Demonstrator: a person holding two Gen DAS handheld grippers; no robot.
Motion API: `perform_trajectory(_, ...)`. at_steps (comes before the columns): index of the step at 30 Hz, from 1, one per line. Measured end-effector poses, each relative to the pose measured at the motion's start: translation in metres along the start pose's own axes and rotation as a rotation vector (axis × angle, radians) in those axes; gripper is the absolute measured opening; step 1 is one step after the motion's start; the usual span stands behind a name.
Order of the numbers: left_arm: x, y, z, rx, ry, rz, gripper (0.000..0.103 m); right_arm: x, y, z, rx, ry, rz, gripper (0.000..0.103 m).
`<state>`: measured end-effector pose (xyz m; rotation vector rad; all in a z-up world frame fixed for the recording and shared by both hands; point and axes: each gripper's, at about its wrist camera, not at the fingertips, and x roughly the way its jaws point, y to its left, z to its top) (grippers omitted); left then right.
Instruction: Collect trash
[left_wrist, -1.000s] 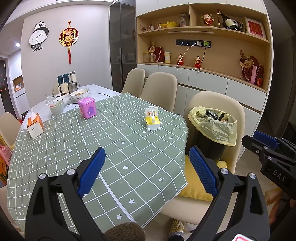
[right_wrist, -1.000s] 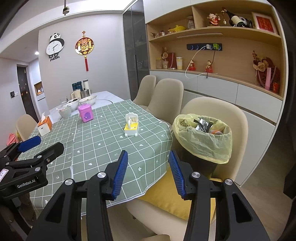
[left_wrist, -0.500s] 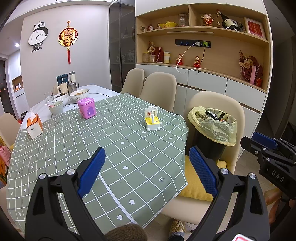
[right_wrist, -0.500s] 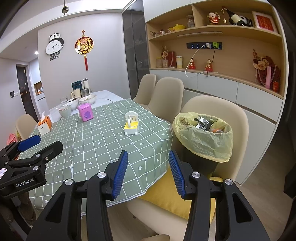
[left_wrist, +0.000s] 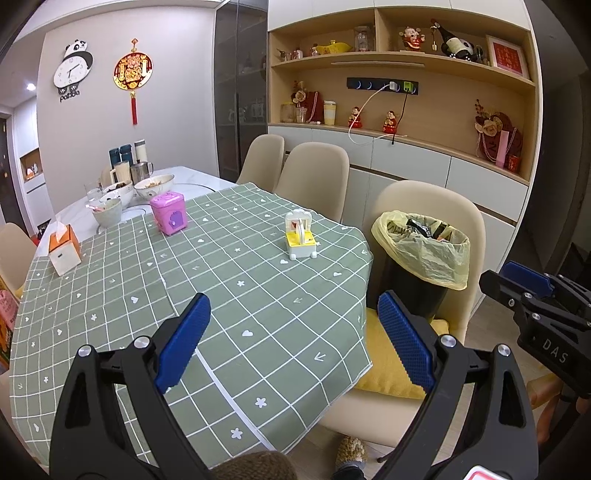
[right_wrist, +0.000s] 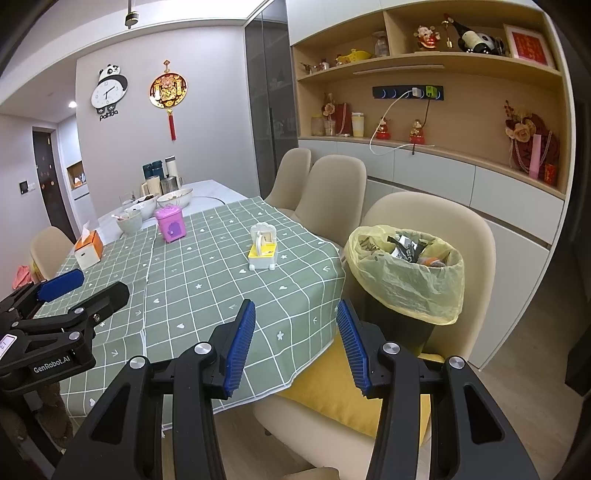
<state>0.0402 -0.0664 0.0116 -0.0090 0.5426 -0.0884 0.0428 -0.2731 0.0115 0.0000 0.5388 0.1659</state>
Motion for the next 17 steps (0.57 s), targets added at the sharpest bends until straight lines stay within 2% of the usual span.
perform_trajectory(8, 0.014, 0.014, -0.004, -0.029, 0.045, -0.014, 0.086, 0.01, 0.007, -0.003, 0.01, 0.019, 0.003, 0.044)
perform_trajectory(11, 0.028, 0.028, -0.005, -0.081, 0.091, -0.022, 0.086, 0.025, 0.012, -0.002, -0.008, 0.051, 0.009, 0.044)
perform_trajectory(14, 0.058, 0.059, -0.007, -0.157, 0.155, 0.041, 0.086, 0.05, 0.017, 0.003, -0.026, 0.092, 0.031, 0.044)
perform_trajectory(16, 0.085, 0.097, -0.008, -0.21, 0.193, 0.143, 0.086, 0.08, 0.028, 0.011, -0.051, 0.138, 0.082, 0.044)
perform_trajectory(17, 0.098, 0.12, -0.009, -0.245, 0.209, 0.197, 0.086, 0.08, 0.028, 0.011, -0.051, 0.138, 0.082, 0.044)
